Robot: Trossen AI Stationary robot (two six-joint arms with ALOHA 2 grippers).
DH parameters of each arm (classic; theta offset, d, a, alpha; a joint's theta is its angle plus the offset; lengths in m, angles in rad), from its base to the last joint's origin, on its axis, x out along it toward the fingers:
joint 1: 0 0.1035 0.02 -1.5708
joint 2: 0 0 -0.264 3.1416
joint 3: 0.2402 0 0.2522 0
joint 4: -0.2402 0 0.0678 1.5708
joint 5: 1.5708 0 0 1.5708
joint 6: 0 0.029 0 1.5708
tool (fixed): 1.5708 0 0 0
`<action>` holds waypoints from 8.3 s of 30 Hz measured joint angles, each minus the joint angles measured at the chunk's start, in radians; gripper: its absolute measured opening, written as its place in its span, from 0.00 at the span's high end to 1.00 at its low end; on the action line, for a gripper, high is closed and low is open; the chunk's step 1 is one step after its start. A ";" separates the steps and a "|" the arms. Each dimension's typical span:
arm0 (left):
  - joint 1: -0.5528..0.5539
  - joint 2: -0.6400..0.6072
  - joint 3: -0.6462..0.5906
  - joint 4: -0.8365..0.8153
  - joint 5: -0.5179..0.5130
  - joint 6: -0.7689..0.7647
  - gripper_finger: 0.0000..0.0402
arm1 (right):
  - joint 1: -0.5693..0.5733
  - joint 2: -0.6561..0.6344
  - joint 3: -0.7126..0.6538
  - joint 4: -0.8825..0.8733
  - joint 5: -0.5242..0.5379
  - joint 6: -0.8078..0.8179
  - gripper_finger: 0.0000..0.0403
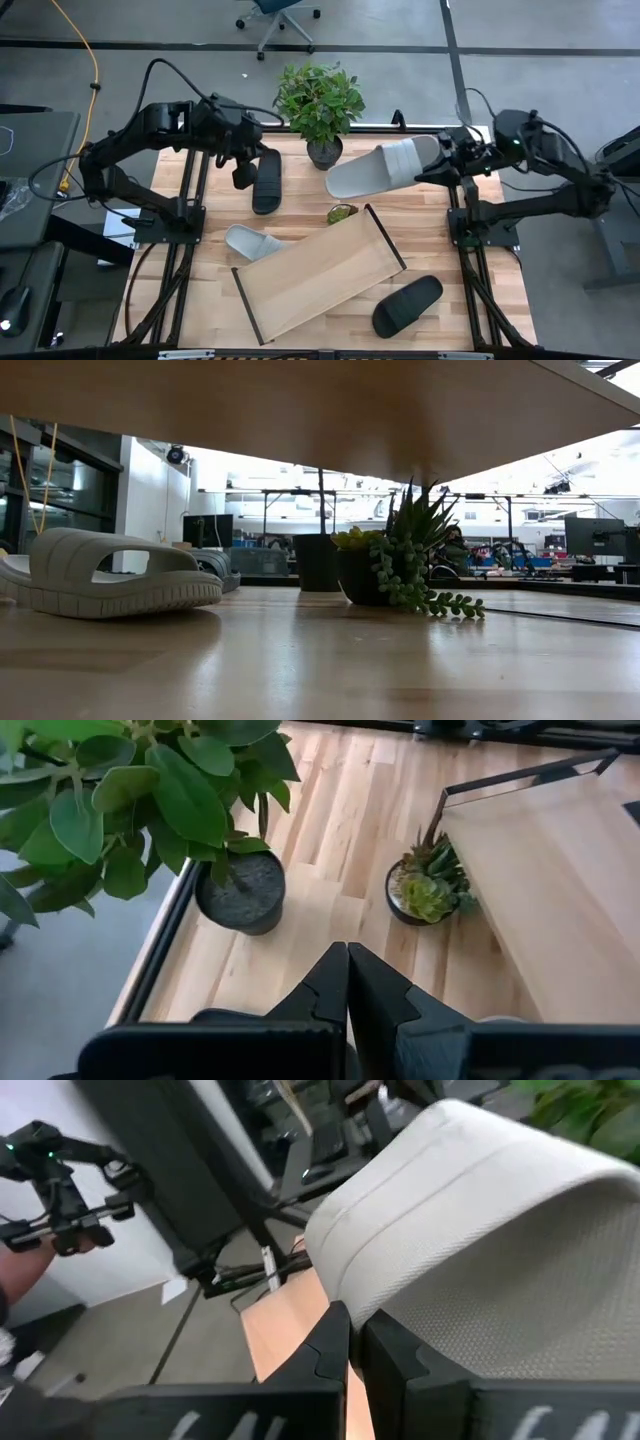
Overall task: Pick and place slides into the shelf
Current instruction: Put the right gray slipper on the shelf
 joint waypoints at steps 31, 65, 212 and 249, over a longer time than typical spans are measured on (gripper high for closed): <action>-0.170 0.002 0.000 0.047 -0.015 -0.092 1.00 | -0.106 0.192 -0.001 0.134 -0.331 0.042 1.00; -0.130 0.177 0.001 0.441 0.547 -0.525 0.35 | 0.047 0.192 -0.002 0.032 -0.178 -0.140 1.00; -0.108 0.149 0.001 1.002 0.046 -0.212 0.88 | 0.157 0.031 -0.519 1.294 0.460 0.103 0.65; -0.316 0.232 0.000 0.769 0.022 -0.314 0.87 | 0.101 0.265 0.415 0.216 0.345 -0.159 0.65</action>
